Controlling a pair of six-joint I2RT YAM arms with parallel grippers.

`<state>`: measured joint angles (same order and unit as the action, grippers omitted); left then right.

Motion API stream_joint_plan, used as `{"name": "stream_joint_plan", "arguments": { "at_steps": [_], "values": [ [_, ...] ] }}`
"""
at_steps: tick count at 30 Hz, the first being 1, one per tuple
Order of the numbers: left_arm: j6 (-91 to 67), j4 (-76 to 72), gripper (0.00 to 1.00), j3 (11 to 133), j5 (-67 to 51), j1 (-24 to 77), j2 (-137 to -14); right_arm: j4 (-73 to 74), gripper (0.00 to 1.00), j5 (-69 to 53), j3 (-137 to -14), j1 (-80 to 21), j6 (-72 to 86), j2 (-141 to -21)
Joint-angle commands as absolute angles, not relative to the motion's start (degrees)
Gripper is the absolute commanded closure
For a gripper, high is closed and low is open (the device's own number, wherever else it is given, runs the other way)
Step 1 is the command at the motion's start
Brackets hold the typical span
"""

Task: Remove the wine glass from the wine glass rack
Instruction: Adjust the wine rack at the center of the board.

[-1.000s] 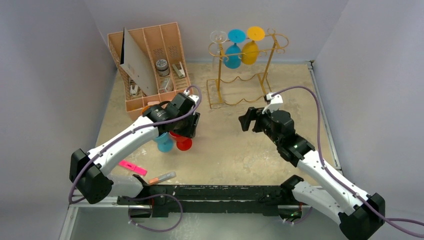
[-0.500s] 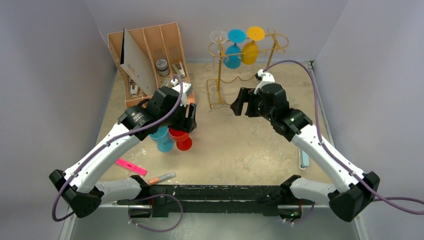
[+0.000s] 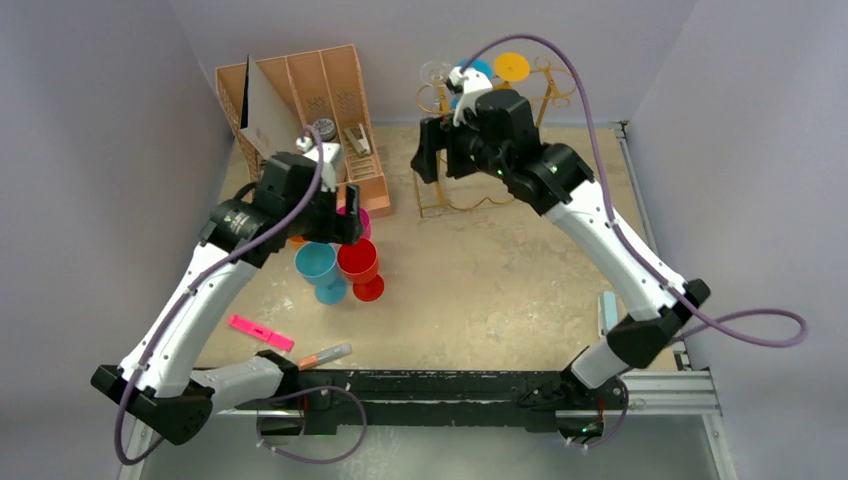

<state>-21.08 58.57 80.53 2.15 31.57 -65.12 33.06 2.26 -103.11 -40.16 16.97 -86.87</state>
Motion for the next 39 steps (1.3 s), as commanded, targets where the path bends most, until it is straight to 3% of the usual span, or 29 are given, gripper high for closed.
{"name": "stream_joint_plan", "arguments": {
  "at_steps": [1,6,10,28,39],
  "values": [
    [-17.2,60.1,0.21,83.4,-4.1,22.4,-64.7,42.1,0.11,3.5,-117.6,-40.8,11.9,-95.4],
    [-17.4,60.4,0.16,85.2,-4.1,18.9,-64.1,47.1,0.11,5.6,-135.7,-41.6,9.4,-105.7],
    [-18.3,63.1,0.16,86.0,-3.7,17.5,-63.4,46.5,0.11,8.3,-142.8,-42.0,6.0,-110.7],
    [-20.9,63.9,0.15,83.4,-6.7,17.5,-58.1,38.9,0.07,11.5,-149.0,-42.0,-9.7,-121.4],
    [-21.3,64.2,0.15,83.2,-7.1,17.5,-57.5,39.1,0.07,8.4,-146.2,-42.2,-13.1,-120.6]
  ]
}}
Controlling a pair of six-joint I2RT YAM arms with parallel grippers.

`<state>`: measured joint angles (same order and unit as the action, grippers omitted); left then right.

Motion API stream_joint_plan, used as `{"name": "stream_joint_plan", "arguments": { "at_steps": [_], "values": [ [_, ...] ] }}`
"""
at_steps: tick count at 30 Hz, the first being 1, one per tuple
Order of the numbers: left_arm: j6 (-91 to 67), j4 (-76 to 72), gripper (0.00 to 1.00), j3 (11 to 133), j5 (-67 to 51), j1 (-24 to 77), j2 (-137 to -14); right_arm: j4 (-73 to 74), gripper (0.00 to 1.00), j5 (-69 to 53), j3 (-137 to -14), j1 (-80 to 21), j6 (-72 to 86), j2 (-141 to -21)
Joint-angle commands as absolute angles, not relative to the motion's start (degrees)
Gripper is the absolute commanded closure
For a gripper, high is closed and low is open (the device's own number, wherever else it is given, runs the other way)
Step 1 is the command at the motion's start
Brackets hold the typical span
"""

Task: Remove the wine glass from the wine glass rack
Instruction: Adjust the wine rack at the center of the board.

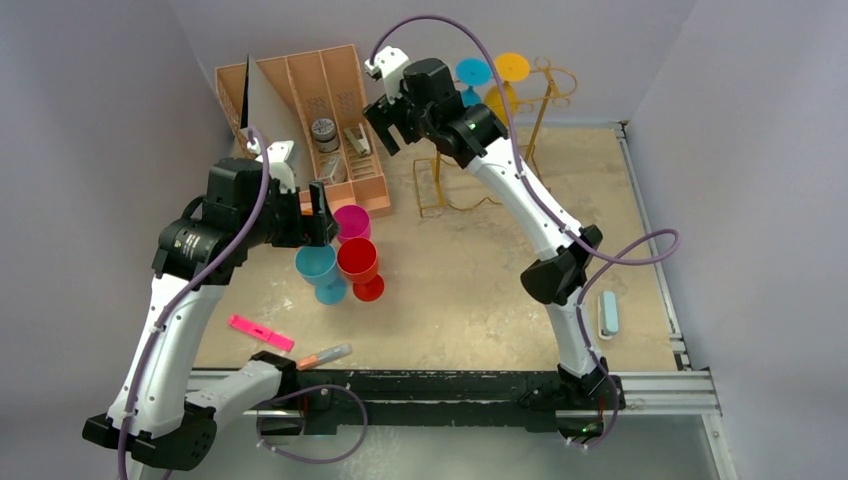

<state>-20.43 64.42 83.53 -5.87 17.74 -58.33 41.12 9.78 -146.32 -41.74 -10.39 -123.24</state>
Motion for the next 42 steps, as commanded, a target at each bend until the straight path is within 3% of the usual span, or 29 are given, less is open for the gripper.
{"name": "stream_joint_plan", "arguments": {
  "at_steps": [1,15,28,33,38,42],
  "values": [
    [-21.4,64.1,0.15,83.2,-7.1,17.5,-57.4,39.0,0.07,7.1,-145.2,-42.3,-12.5,-120.0],
    [-23.5,64.2,0.15,84.2,-0.7,17.5,-54.7,35.6,0.11,11.9,-127.4,-46.1,-14.3,-110.6],
    [-25.7,63.3,0.15,83.3,2.7,17.5,-53.2,9.2,0.15,33.0,-83.7,-46.3,18.2,-91.5],
    [-26.0,63.1,0.14,83.1,1.7,17.5,-53.3,12.8,0.09,36.8,-78.3,-46.1,34.8,-92.0],
    [-26.2,64.0,0.14,83.1,1.0,17.5,-53.2,20.0,0.01,38.2,-80.0,-46.0,51.1,-96.5],
    [-26.0,64.8,0.14,83.4,1.1,17.5,-52.7,24.0,0.01,38.5,-82.6,-45.4,60.1,-101.4]
  ]
}}
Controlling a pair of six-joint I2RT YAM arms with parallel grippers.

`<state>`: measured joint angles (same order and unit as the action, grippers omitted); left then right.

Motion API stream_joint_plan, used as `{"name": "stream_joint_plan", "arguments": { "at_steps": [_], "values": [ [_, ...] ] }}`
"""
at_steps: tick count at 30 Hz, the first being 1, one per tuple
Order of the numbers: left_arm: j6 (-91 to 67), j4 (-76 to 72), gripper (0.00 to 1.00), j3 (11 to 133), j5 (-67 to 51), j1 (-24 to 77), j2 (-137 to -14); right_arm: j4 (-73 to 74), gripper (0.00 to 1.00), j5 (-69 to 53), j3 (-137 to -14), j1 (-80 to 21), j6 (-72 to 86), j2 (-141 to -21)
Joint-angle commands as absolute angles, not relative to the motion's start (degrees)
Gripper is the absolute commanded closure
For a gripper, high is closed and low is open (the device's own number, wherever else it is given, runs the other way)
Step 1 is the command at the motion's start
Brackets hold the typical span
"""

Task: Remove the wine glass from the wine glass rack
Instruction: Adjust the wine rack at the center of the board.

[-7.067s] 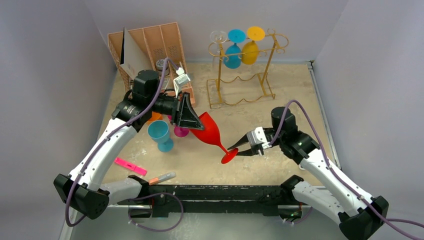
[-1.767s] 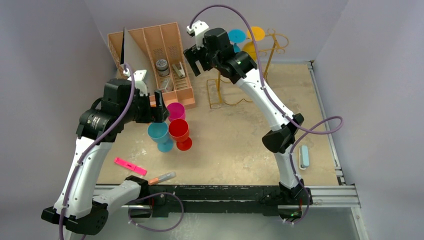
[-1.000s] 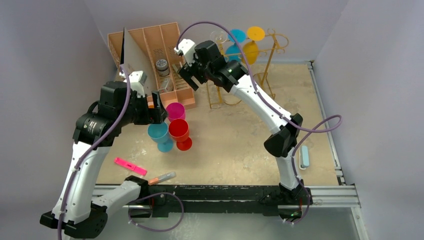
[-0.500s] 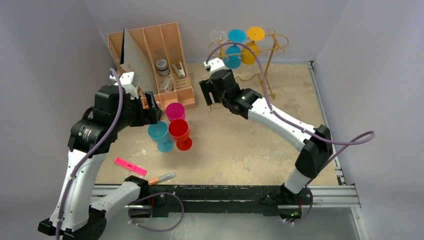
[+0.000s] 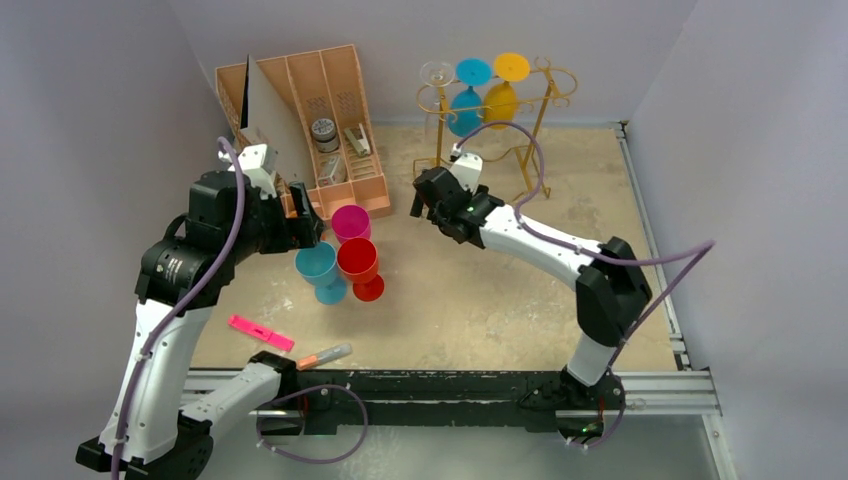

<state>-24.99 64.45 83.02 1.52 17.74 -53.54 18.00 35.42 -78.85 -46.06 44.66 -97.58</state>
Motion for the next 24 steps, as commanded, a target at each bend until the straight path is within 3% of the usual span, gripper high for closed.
{"name": "stream_joint_plan", "arguments": {
  "at_steps": [1,8,24],
  "values": [
    [-25.9,65.1,0.14,83.5,1.1,17.5,-52.6,26.4,0.01,38.5,-84.2,-45.1,62.6,-102.7],
    [-25.8,65.6,0.14,83.7,1.1,17.5,-52.1,38.0,0.01,43.0,-94.8,-45.0,73.9,-112.0],
    [-26.1,66.8,0.14,85.0,4.5,17.5,-50.1,36.5,0.05,48.5,-102.8,-44.3,74.4,-124.5]
  ]
}}
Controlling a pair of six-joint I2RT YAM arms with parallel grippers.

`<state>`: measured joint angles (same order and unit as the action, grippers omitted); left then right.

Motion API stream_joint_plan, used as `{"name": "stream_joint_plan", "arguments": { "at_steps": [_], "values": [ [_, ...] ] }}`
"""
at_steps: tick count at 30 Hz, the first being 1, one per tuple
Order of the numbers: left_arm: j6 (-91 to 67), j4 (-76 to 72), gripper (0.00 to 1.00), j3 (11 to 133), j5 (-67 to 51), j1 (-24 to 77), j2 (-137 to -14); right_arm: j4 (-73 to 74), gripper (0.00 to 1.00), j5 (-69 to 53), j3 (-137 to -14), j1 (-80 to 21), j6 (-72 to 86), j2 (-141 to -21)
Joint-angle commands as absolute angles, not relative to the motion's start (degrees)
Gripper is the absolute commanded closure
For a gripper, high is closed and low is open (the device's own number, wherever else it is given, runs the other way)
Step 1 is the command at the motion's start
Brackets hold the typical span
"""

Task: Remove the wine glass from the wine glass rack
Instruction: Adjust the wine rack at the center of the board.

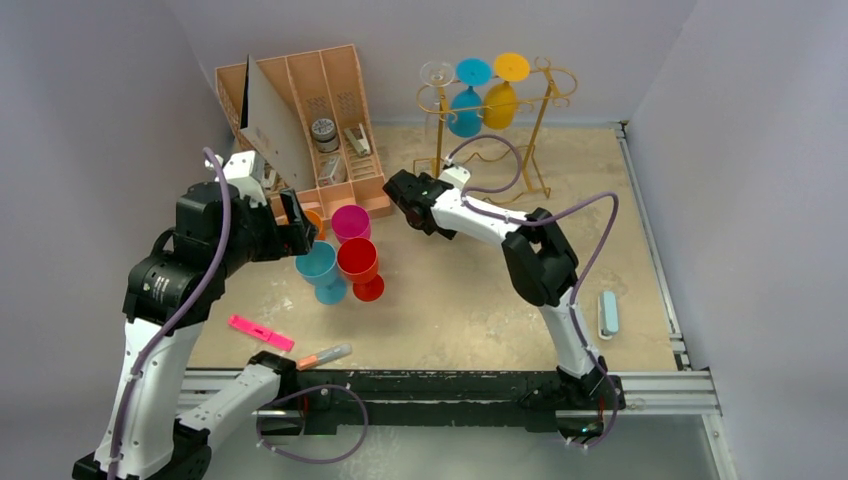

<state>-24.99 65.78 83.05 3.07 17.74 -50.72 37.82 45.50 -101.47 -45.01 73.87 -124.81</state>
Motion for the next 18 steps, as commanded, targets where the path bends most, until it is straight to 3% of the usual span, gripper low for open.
{"name": "stream_joint_plan", "arguments": {
  "at_steps": [1,11,18],
  "values": [
    [-26.1,66.8,0.14,85.2,4.7,17.5,-49.9,35.0,0.06,48.2,-101.8,-43.9,74.3,-124.5],
    [-26.0,66.5,0.12,85.2,5.9,17.5,-49.2,36.1,0.07,44.8,-102.8,-42.3,73.8,-126.7],
    [-26.8,66.0,0.12,84.7,6.9,17.5,-48.3,36.4,0.07,41.7,-95.2,-42.3,74.7,-123.2]
  ]
}}
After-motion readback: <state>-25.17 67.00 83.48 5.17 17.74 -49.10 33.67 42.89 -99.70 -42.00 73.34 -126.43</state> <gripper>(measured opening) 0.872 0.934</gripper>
